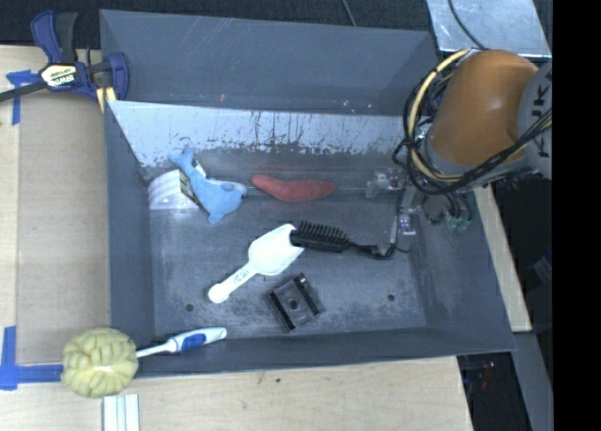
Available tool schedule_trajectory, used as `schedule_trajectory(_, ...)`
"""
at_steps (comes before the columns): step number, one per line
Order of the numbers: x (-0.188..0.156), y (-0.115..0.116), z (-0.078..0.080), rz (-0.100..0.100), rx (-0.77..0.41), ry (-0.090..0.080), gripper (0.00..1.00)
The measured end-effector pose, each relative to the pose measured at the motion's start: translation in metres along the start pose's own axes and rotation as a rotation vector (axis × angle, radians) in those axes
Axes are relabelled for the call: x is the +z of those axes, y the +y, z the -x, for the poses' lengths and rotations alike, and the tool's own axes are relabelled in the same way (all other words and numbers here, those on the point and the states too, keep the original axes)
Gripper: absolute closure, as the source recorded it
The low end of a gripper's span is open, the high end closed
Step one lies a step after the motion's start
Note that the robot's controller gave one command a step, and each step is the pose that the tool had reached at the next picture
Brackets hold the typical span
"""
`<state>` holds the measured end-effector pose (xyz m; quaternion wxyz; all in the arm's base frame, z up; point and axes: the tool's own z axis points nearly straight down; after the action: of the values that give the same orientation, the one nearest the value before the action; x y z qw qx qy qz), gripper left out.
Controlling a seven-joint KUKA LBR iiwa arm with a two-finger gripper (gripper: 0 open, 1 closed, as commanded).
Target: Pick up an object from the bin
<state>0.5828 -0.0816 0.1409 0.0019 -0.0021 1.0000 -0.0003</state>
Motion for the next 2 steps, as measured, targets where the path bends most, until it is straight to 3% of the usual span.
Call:
schedule_trajectory(1, 0.0, 0.0, 0.0, 0.0, 0.0, 0.0, 0.0)
schedule_trajectory(2, 0.062, 0.015, 0.005, 0.0, 0.161, -0.003, 0.0)
